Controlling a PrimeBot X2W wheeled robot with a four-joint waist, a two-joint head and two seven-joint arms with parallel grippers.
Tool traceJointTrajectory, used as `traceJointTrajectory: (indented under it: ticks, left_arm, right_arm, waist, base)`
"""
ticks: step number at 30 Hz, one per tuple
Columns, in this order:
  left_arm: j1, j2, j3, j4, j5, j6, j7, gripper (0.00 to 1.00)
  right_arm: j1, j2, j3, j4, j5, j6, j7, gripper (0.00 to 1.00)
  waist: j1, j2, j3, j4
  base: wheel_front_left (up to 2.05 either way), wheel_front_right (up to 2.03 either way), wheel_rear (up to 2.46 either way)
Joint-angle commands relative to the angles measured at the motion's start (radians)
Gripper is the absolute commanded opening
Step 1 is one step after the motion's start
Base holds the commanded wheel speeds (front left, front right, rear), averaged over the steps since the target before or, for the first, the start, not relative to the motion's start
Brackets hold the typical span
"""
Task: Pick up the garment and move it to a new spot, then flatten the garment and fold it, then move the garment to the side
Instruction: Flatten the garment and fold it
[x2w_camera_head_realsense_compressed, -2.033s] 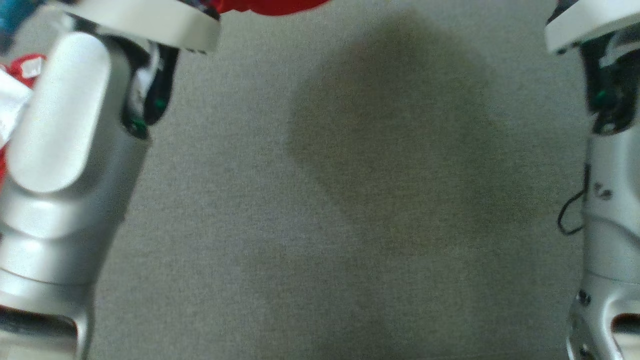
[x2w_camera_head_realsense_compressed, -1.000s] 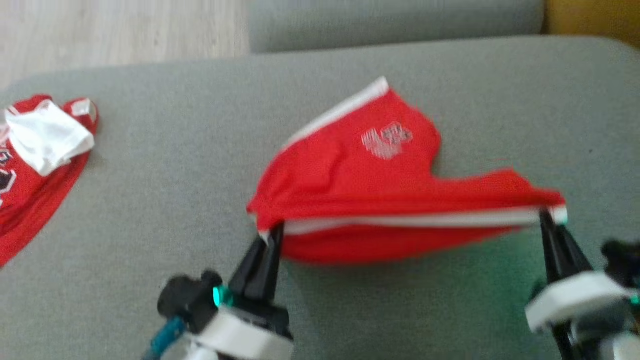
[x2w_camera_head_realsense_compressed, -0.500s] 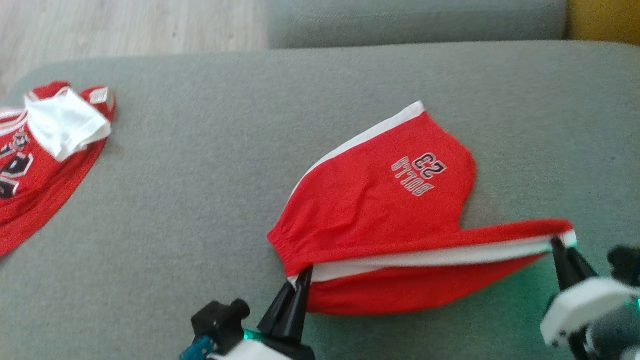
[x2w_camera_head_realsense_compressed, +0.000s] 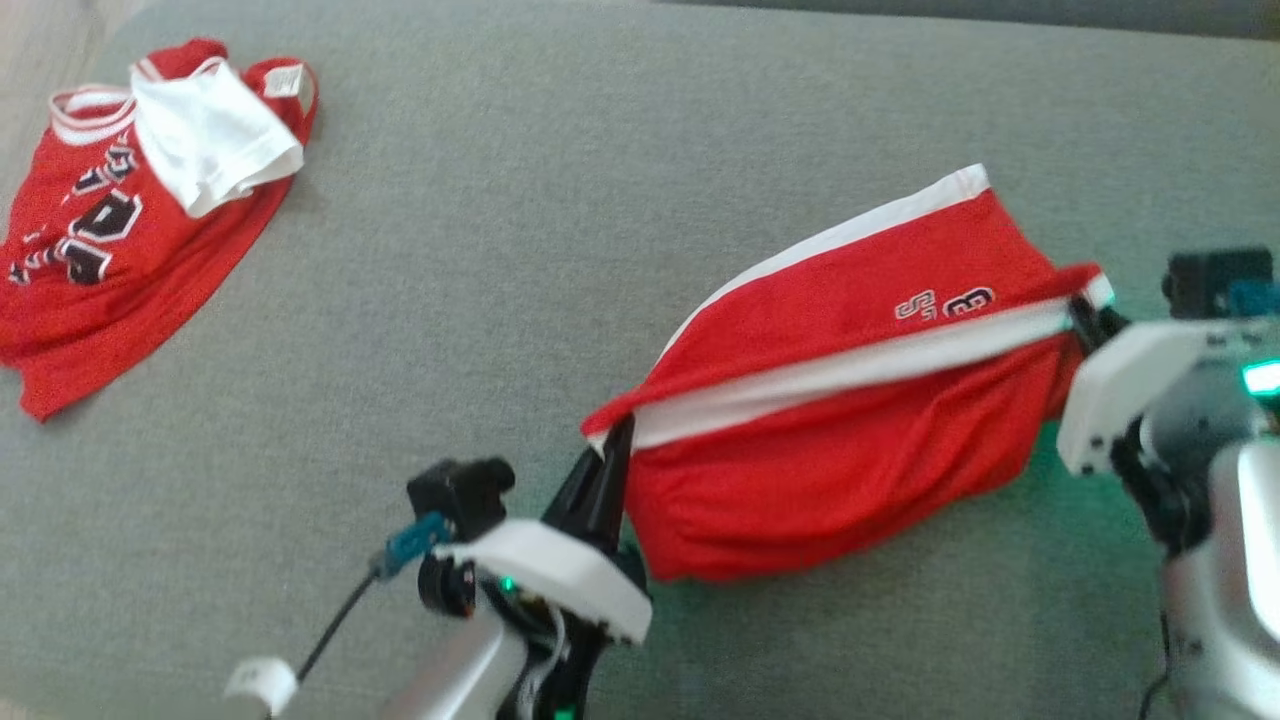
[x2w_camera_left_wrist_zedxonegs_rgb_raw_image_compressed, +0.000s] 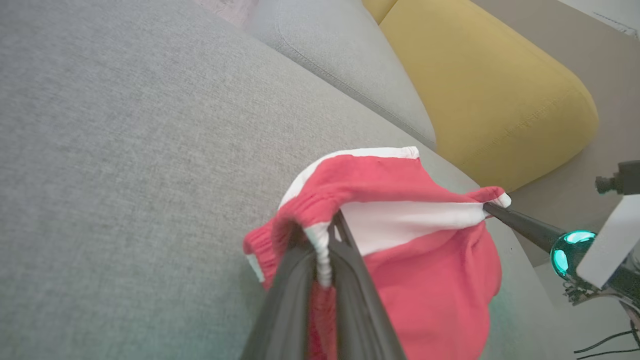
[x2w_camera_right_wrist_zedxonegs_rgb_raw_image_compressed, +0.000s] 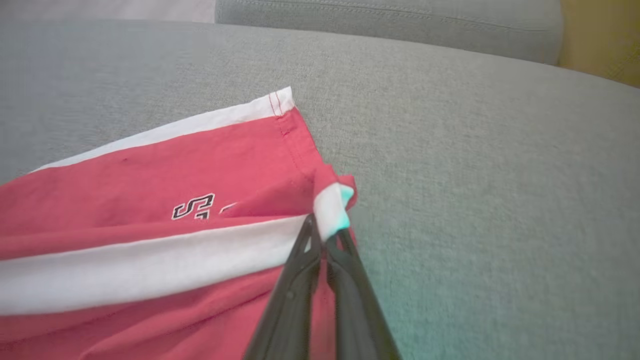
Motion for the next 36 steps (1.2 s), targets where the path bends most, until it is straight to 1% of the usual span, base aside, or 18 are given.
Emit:
traceJointTrajectory:
  ticks: [1,4,5,6,8,9,11,12,13,16,19,21,27,28,33,36]
  left_arm:
    - [-0.049,-0.007,0.037,-0.017,-0.003,-0.005,-0.004,0.00]
    - [-0.105,-0.017,0.036,0.040,-0.023,-0.014,-0.007,0.00]
    - [-0.121,-0.020,0.035,0.056,-0.029,-0.015,-0.010,0.00]
    - [-0.135,-0.022,0.033,0.071,-0.035,-0.016,-0.015,0.00]
    - [-0.157,-0.025,0.035,0.097,-0.049,-0.012,-0.029,0.00]
    - [-0.166,-0.026,0.034,0.107,-0.057,-0.010,-0.037,0.00]
    - [-0.180,-0.028,0.029,0.123,-0.071,-0.006,-0.053,0.47]
    - [-0.184,-0.028,0.024,0.129,-0.076,-0.004,-0.060,1.00]
    - [-0.187,-0.029,0.016,0.138,-0.088,0.001,-0.074,1.00]
    - [-0.184,-0.029,0.003,0.143,-0.097,0.011,-0.098,1.00]
    - [-0.174,-0.028,-0.003,0.141,-0.087,0.025,-0.125,1.00]
    - [-0.167,-0.017,-0.008,0.138,-0.067,0.034,-0.143,1.00]
    - [-0.138,0.043,-0.017,0.110,-0.018,0.048,-0.171,1.00]
    - [-0.138,0.043,-0.017,0.110,-0.018,0.048,-0.171,1.00]
    - [-0.107,0.111,-0.015,0.087,0.022,0.077,-0.181,1.00]
    - [-0.083,0.152,-0.009,0.059,0.042,0.098,-0.187,1.00]
  right_arm:
    - [-0.050,-0.018,0.028,-0.021,0.003,0.007,0.006,0.00]
    - [-0.132,-0.032,0.051,0.061,0.005,0.007,0.022,0.00]
    - [-0.157,-0.037,0.057,0.084,0.002,0.007,0.021,0.04]
    - [-0.181,-0.039,0.062,0.106,0.000,0.007,0.015,0.31]
    - [-0.227,-0.039,0.066,0.143,-0.002,0.007,-0.018,1.00]
    - [-0.246,-0.036,0.066,0.159,-0.005,0.007,-0.041,1.00]
    - [-0.276,-0.030,0.074,0.188,-0.005,0.007,-0.092,1.00]
    - [-0.287,-0.026,0.076,0.201,-0.003,0.007,-0.116,1.00]
    - [-0.299,-0.019,0.082,0.227,0.004,0.007,-0.152,1.00]
    - [-0.304,-0.016,0.087,0.249,0.016,0.007,-0.203,1.00]
    - [-0.296,-0.018,0.086,0.251,0.029,0.007,-0.246,1.00]
    - [-0.284,-0.020,0.082,0.245,0.037,0.007,-0.270,1.00]
    - [-0.220,-0.023,0.057,0.211,0.056,0.007,-0.314,1.00]
    - [-0.220,-0.023,0.057,0.211,0.056,0.007,-0.314,1.00]
    - [-0.158,-0.019,0.036,0.188,0.064,0.007,-0.324,1.00]
    - [-0.123,-0.020,0.025,0.185,0.069,0.007,-0.309,1.00]
  waist:
    - [-0.0002,0.0000,0.019,0.016]
    - [-0.0002,0.0000,0.037,0.026]
    - [-0.0002,0.0000,0.043,0.028]
    - [-0.0002,0.0000,0.048,0.029]
    - [-0.0002,0.0000,0.057,0.031]
    - [-0.0002,0.0000,0.059,0.031]
    - [-0.0002,0.0000,0.064,0.030]
    - [-0.0002,0.0000,0.065,0.029]
    - [-0.0002,0.0000,0.066,0.026]
    - [-0.0002,0.0000,0.064,0.020]
    - [-0.0002,0.0000,0.057,0.012]
    - [-0.0002,0.0000,0.050,0.006]
    - [-0.0002,0.0000,0.010,0.000]
    - [-0.0002,0.0000,0.010,0.000]
    - [-0.0002,0.0000,-0.035,0.009]
    - [-0.0002,0.0000,-0.060,0.020]
  base:
    - [0.00,0.00,0.00]
    - [0.00,0.00,0.00]
    - [0.00,0.00,0.00]
    - [0.00,0.00,0.00]
    - [0.00,0.00,0.00]
    - [0.00,0.00,0.00]
    - [0.00,0.00,0.00]
    - [0.00,0.00,0.00]
    - [0.00,0.00,0.00]
    - [0.00,0.00,0.00]
    - [0.00,0.00,0.00]
    - [0.00,0.00,0.00]
    - [0.00,0.00,0.00]
    - [0.00,0.00,0.00]
    - [0.00,0.00,0.00]
    - [0.00,0.00,0.00]
